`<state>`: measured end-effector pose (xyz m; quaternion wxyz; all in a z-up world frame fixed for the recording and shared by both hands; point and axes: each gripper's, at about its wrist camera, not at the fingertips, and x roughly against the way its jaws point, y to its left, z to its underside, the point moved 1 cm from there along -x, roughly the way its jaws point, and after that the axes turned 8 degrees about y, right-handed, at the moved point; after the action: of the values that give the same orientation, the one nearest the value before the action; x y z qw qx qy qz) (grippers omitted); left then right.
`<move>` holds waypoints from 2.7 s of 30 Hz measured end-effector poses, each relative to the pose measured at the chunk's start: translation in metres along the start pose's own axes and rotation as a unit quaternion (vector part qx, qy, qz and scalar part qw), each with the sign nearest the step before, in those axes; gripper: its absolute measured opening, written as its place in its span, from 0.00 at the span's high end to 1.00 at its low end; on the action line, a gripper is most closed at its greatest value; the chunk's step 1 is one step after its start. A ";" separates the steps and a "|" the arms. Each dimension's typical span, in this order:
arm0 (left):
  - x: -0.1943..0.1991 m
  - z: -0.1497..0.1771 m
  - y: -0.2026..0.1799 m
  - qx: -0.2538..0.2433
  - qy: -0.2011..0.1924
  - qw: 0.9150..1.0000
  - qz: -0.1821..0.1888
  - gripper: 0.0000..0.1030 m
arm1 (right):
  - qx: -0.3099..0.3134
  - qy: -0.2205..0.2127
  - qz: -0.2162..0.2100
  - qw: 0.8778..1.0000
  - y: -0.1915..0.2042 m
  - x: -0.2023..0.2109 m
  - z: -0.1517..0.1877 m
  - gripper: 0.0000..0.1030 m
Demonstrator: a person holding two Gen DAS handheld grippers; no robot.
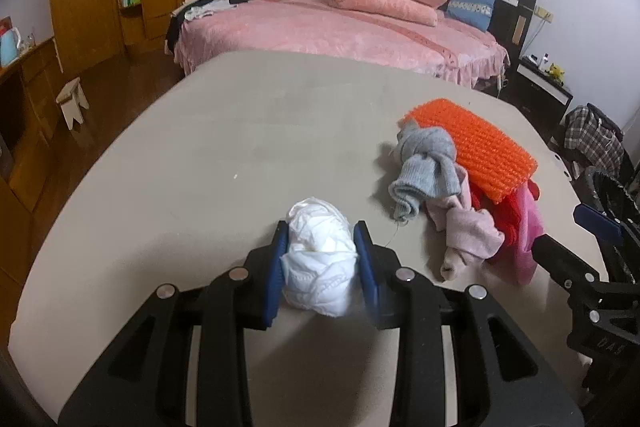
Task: Collect trash
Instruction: 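Grasp the white tissue with the left gripper while the right grasps the pink mesh bag, then carry the white tissue and pink mesh bag over the bin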
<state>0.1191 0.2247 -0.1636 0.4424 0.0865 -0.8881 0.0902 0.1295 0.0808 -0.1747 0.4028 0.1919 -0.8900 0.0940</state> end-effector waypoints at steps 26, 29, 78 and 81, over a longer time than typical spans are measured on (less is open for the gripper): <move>-0.004 0.001 0.004 0.003 0.008 1.000 0.007 0.68 | -0.032 0.054 0.012 0.998 -0.031 -0.016 0.005 0.60; -0.005 0.002 0.004 0.003 0.009 1.000 0.007 0.68 | -0.033 0.054 0.008 0.998 -0.031 -0.016 0.006 0.83; 0.087 -0.008 -0.104 -0.061 -0.087 0.993 0.059 0.68 | -0.061 -0.053 -0.031 0.996 -0.066 0.091 0.004 0.86; 0.095 -0.011 -0.113 -0.067 -0.092 0.991 0.066 0.68 | -0.063 -0.065 -0.029 0.995 -0.072 0.102 0.002 0.86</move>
<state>0.0972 0.1106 -0.0717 0.3566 0.0059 -0.9329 0.0506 0.0966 -0.0124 -0.0982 0.3581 0.1980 -0.9124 0.0134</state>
